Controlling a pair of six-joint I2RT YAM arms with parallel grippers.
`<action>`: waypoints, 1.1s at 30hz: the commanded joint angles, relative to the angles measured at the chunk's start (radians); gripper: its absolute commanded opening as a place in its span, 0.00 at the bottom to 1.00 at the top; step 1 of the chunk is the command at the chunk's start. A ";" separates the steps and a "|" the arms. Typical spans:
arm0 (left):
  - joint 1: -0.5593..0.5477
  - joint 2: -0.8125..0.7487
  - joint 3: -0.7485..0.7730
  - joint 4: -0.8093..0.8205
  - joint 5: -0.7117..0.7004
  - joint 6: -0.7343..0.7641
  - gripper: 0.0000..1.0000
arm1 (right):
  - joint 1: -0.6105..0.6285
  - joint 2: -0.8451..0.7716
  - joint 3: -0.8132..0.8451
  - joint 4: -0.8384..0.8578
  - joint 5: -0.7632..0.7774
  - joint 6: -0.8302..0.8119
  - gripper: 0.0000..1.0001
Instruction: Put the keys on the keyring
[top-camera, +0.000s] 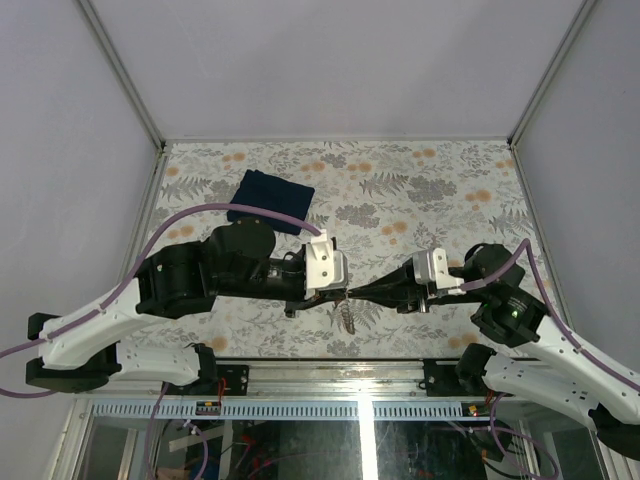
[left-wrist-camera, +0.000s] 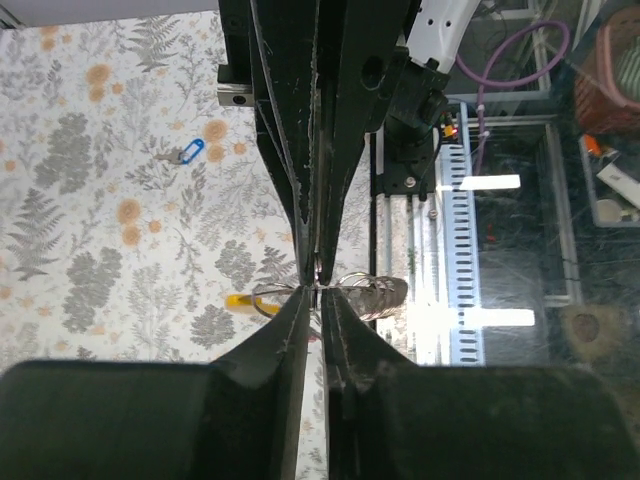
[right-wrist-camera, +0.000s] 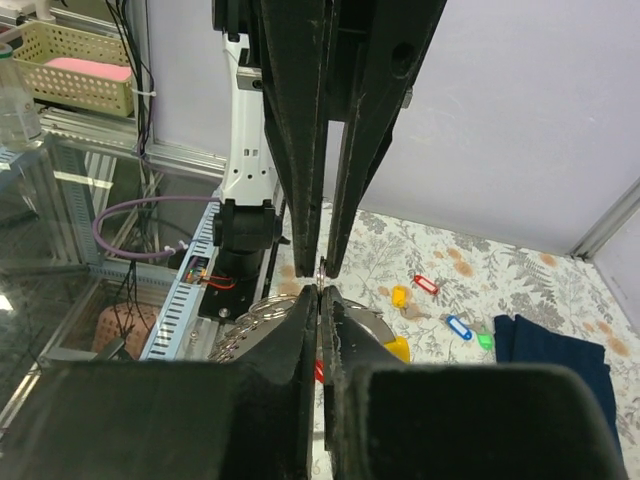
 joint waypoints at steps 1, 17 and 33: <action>-0.004 -0.045 0.004 0.089 0.026 -0.010 0.16 | 0.006 -0.033 -0.012 0.122 0.027 -0.038 0.00; -0.003 -0.338 -0.445 0.659 -0.171 -0.271 0.31 | 0.007 -0.137 -0.114 0.271 -0.031 -0.449 0.00; 0.010 -0.281 -0.501 0.651 -0.412 -0.354 0.34 | 0.006 -0.215 -0.051 -0.107 0.133 -0.532 0.00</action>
